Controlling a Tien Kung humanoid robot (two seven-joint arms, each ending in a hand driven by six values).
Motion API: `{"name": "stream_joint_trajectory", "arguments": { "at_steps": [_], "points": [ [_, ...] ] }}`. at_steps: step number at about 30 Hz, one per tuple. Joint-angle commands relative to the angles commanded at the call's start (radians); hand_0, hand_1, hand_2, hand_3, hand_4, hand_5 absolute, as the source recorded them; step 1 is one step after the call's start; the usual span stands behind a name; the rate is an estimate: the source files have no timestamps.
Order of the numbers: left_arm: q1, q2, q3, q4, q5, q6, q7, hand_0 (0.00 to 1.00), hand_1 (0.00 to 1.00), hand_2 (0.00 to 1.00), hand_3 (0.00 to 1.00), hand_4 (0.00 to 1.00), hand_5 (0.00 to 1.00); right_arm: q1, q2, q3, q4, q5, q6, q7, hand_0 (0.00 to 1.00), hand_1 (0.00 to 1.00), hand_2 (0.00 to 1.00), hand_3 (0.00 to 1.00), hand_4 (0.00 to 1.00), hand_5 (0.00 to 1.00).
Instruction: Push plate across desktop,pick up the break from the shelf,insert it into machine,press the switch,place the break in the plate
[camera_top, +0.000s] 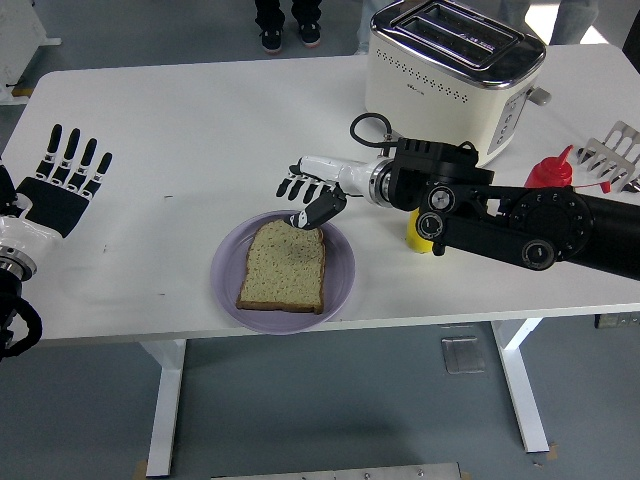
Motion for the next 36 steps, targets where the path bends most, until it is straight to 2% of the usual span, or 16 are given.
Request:
{"name": "stream_joint_trajectory", "arguments": {
  "at_steps": [8, 9, 10, 16, 21, 28, 32, 36],
  "points": [
    [0.001, 0.002, -0.013, -0.009, 0.004, 0.0, 0.001, 0.811, 0.736, 0.696, 0.687, 0.787, 0.998, 0.015, -0.03, 0.047, 0.03, -0.03, 0.004, 0.002, 0.682, 0.712, 0.724, 0.727, 0.611, 0.203],
    [0.001, 0.002, -0.015, -0.012, 0.005, 0.0, 0.001, 0.81, 0.736, 0.695, 0.686, 0.787, 0.998, 0.015, -0.038, 0.059, 0.039, -0.033, 0.008, 0.001, 0.672, 0.689, 0.692, 0.684, 0.618, 0.21],
    [0.001, 0.002, -0.016, -0.014, 0.006, -0.001, 0.001, 0.81, 0.736, 0.695, 0.686, 0.787, 0.998, 0.014, -0.045, 0.07, 0.048, -0.037, 0.012, -0.001, 0.672, 0.689, 0.692, 0.684, 0.618, 0.21],
    [0.005, 0.001, -0.026, -0.03, 0.007, 0.0, 0.002, 0.81, 0.736, 0.695, 0.685, 0.79, 0.998, 0.004, -0.102, 0.162, 0.121, -0.036, 0.051, -0.013, 0.663, 0.668, 0.668, 0.665, 0.62, 0.216],
    [0.008, 0.001, -0.028, -0.059, 0.002, 0.001, 0.003, 0.81, 0.738, 0.697, 0.686, 0.794, 0.998, -0.032, -0.17, 0.26, 0.188, 0.03, 0.067, -0.002, 0.666, 0.662, 0.657, 0.655, 0.615, 0.214],
    [0.012, 0.0, -0.031, -0.105, -0.012, 0.004, 0.004, 0.811, 0.739, 0.699, 0.688, 0.796, 0.998, -0.143, -0.267, 0.417, 0.261, 0.189, 0.008, 0.117, 0.675, 0.662, 0.652, 0.651, 0.616, 0.214],
    [0.013, -0.001, -0.033, -0.124, -0.021, 0.006, 0.004, 0.811, 0.739, 0.699, 0.688, 0.796, 0.998, -0.212, -0.302, 0.509, 0.291, 0.285, -0.028, 0.18, 0.675, 0.662, 0.652, 0.651, 0.616, 0.214],
    [0.014, -0.002, -0.033, -0.143, -0.029, 0.007, 0.006, 0.81, 0.74, 0.699, 0.688, 0.798, 0.998, -0.281, -0.326, 0.592, 0.318, 0.364, -0.049, 0.214, 0.685, 0.666, 0.65, 0.649, 0.623, 0.218]
  ]
}}
